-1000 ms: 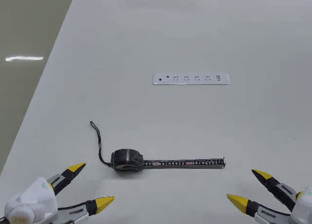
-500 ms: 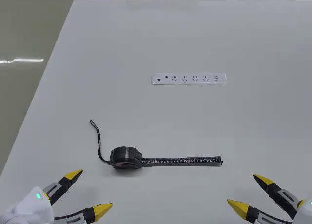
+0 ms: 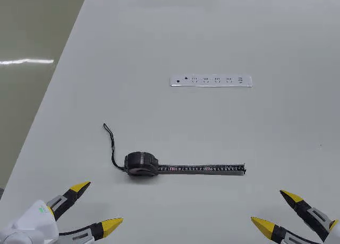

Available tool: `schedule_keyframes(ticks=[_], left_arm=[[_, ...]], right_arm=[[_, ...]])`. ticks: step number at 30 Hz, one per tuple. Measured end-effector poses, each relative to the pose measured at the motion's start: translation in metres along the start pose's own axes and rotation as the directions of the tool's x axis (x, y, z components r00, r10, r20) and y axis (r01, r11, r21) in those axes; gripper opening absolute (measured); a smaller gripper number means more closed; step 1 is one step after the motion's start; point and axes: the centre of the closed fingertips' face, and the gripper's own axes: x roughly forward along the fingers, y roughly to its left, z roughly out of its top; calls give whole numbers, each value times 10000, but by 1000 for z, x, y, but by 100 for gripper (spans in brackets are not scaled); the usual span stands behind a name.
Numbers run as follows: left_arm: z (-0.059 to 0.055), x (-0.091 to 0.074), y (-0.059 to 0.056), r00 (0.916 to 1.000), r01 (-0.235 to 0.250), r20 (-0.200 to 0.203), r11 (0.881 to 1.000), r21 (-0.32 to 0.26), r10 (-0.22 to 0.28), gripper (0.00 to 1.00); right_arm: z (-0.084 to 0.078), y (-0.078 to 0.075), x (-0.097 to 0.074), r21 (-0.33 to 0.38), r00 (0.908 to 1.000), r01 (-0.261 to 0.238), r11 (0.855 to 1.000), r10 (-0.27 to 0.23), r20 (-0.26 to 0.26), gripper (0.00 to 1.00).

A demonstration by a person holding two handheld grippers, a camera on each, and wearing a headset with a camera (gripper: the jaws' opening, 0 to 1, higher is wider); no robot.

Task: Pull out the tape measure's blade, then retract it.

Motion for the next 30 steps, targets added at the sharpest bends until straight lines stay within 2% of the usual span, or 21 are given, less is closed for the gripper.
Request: schedule_keyframes(ticks=[4,14,19,21,24,30], left_arm=[[-5,-3,-5,9999,70,-132,9999,104,-68,75],[-9,-12,-12,10000,-28,-16,10000,-35,28,75],[-12,-17,-10,9999,-143,18,9998,-171,143,75],[-14,-18,-7,9997,-235,-83,9997,-68,234,75],[-10,-21,-3,9994,-317,140,9991,-283,321,75],[-10,-23,-3,9994,-351,68,9992,-189,353,75]], right_arm=[[-3,1,-6,-20,10000,12,10000,-12,-18,68],[-8,6,-20,-94,10000,88,9999,-88,-7,68],[-9,8,-27,-96,9999,134,9999,-134,6,68],[-11,8,-29,-101,9998,192,9998,-192,-19,68],[-10,9,-30,-79,9997,245,9997,-245,30,68],[-11,10,-31,-16,9996,285,9996,-285,38,68]])
